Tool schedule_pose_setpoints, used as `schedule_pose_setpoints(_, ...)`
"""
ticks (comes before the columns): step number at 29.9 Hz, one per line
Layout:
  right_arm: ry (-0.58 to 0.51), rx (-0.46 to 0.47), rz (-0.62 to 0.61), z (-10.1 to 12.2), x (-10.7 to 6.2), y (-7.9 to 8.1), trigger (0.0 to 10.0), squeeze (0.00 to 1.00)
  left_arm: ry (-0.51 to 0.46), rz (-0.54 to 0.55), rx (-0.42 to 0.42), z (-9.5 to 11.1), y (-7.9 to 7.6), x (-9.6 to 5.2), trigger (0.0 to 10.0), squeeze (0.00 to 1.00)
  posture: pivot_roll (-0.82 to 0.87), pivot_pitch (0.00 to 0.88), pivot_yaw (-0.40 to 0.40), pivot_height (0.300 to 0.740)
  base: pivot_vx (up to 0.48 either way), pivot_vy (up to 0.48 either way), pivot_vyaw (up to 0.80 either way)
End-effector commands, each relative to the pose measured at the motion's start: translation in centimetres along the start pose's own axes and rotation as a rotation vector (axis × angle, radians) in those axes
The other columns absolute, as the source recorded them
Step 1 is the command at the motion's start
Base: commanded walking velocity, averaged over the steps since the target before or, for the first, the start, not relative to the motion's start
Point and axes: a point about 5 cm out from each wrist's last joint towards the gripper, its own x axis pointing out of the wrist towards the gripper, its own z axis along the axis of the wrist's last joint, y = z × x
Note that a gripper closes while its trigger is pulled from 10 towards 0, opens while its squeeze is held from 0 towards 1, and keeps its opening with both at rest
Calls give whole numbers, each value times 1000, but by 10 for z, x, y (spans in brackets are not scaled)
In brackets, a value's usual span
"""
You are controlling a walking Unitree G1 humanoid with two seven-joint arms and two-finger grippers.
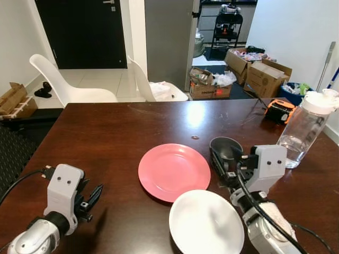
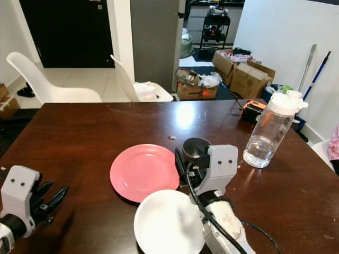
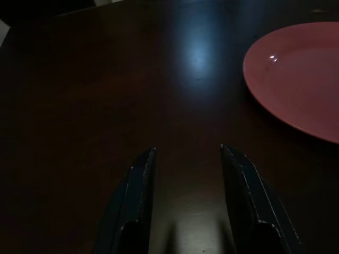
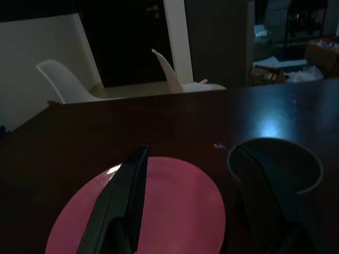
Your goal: Setting the table
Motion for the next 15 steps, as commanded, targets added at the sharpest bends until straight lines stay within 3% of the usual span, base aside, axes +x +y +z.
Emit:
schedule_pose_setpoints(1, 8, -4, -17, -4, -1, -2, 10000, 0, 30, 45, -3, -10, 0, 1, 10000, 0, 16, 116, 88, 740, 0, 0, 0)
schedule_pose_setpoints(15, 38, -22, 12, -15, 2, 4, 10000, 0, -30, 120, -33, -13, -14, 11, 10000, 0, -7, 77, 41, 740, 0, 0, 0)
